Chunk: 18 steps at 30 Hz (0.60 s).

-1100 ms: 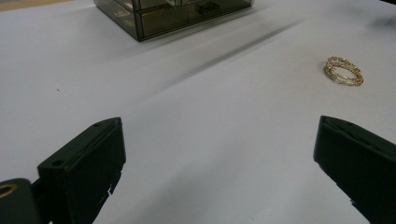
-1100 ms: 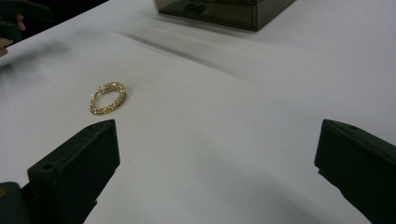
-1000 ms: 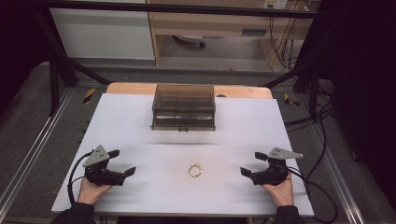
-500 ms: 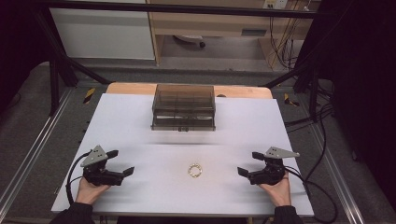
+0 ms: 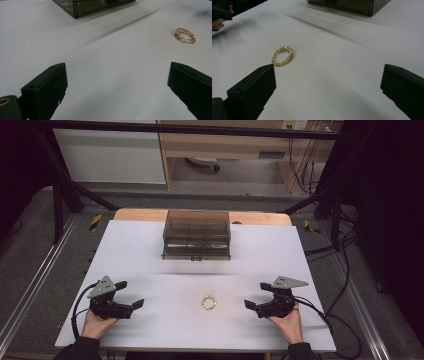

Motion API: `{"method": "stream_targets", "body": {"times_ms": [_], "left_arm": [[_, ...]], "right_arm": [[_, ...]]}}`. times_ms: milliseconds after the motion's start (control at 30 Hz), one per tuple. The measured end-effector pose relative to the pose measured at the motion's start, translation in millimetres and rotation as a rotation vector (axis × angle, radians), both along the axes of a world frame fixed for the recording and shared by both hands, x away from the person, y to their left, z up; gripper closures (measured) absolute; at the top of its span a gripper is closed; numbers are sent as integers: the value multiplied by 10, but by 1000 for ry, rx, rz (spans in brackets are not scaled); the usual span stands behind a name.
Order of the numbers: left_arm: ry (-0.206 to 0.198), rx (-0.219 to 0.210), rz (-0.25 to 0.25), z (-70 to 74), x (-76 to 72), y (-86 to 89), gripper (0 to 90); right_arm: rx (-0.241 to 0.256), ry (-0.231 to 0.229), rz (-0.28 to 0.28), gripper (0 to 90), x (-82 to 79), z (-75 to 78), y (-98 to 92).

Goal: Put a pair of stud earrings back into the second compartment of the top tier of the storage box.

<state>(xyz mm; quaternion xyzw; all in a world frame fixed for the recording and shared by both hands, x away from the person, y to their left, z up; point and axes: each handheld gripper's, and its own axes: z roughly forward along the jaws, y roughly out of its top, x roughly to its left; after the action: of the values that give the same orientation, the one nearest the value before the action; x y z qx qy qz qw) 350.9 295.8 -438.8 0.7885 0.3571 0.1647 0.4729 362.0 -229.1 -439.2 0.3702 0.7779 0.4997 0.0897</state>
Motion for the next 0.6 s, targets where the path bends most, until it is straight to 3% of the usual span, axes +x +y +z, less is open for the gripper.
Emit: {"method": "stream_targets", "body": {"times_ms": [600], "left_arm": [[1,1,-1,-6,5,1,26]], "right_arm": [[-65,23,38,17,73,37,479]]}}
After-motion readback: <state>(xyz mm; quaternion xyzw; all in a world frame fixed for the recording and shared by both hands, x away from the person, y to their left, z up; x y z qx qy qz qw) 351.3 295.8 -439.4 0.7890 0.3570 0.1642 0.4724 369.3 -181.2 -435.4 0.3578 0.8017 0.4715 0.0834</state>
